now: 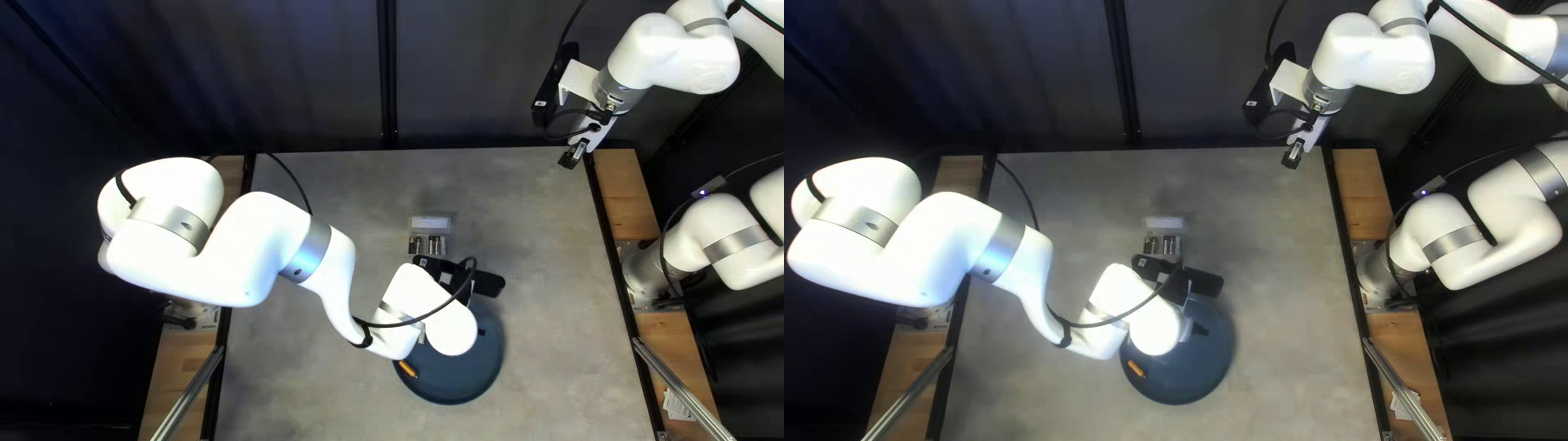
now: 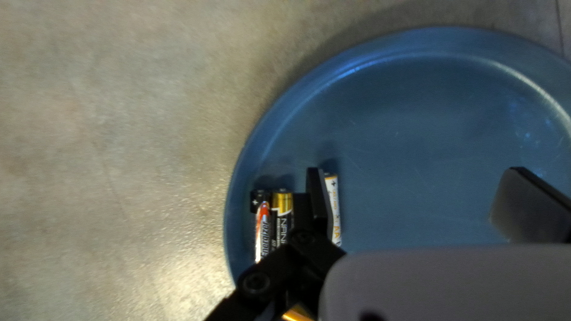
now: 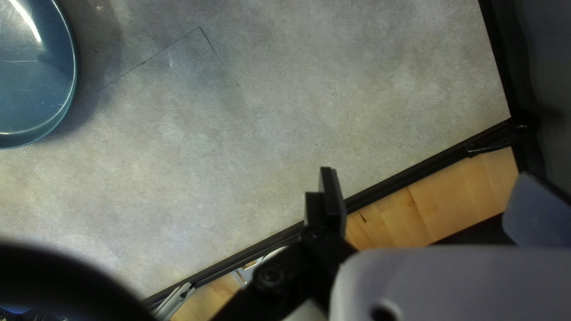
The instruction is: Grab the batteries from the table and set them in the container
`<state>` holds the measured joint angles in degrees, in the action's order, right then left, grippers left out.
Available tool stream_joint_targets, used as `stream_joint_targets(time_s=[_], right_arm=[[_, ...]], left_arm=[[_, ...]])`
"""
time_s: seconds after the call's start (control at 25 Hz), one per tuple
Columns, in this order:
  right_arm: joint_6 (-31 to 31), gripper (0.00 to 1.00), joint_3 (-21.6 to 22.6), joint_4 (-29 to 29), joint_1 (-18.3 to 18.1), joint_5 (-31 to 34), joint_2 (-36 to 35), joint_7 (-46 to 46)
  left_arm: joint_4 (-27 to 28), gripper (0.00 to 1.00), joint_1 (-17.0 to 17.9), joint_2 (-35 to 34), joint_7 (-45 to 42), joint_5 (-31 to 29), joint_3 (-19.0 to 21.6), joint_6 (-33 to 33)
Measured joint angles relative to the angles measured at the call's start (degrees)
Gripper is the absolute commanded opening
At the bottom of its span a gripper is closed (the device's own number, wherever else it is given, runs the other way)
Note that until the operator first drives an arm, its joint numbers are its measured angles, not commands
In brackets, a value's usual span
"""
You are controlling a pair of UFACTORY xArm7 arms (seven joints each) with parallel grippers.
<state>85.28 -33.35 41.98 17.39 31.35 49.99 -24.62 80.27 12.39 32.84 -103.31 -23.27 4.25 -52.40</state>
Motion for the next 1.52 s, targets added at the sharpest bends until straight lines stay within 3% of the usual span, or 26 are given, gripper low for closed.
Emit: stream_joint_targets(time_s=[0.68,0.8,1.08,1.52], right_arm=[[0.0,1.0,0.0,0.0,0.0,0.0,0.0,0.0],[0.0,1.0,0.0,0.0,0.0,0.0,0.0,0.0],[0.0,1.0,0.0,0.0,0.0,0.0,0.0,0.0],[0.0,1.0,0.0,0.0,0.0,0.0,0.0,0.0]], left_arm=[[-2.5,0.96,-3.92,0.15,1.36,4.89,0.94,2.7],[-3.98,1.0,-4.72,-0.9,2.3,5.75,1.51,4.13],[-9.2,1.0,-8.07,-4.46,7.14,8.89,3.73,10.07],[-9.57,1.0,-8.34,-4.69,7.51,9.16,3.93,10.5]])
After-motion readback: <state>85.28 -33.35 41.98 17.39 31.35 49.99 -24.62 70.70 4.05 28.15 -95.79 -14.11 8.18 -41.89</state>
